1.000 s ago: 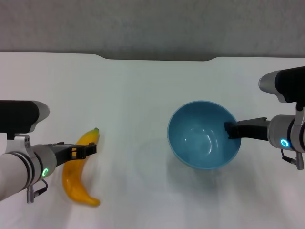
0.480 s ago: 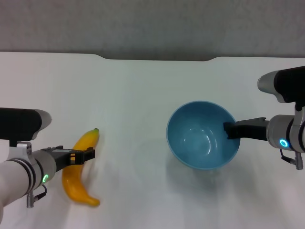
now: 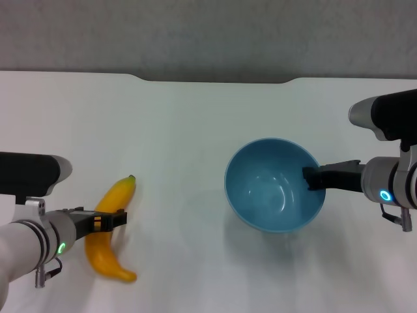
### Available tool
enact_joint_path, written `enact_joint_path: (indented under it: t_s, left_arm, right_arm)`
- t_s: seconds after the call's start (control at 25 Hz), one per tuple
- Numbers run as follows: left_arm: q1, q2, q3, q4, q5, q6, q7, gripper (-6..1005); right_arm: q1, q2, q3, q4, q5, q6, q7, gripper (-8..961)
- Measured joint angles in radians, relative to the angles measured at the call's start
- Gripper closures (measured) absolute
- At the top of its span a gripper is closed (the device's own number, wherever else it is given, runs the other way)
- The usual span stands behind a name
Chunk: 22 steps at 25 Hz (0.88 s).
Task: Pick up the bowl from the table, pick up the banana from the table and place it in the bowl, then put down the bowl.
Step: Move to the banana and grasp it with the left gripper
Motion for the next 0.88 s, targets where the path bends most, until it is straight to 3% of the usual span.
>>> enact_joint_path:
  t_s: [0.56,0.88]
  left_arm:
    - [-0.017,0.000,-0.006,0.025,-0.004,0.024,-0.003,103]
    - [-0.017,0.000,-0.003,0.022,-0.003,0.025,-0.005,281]
  right_arm:
    - [0.000,0.000,-0.003,0.000,0.000,-0.001,0.000,887]
    - [0.000,0.000,-0.003,-0.001,0.000,-0.002,0.000,880]
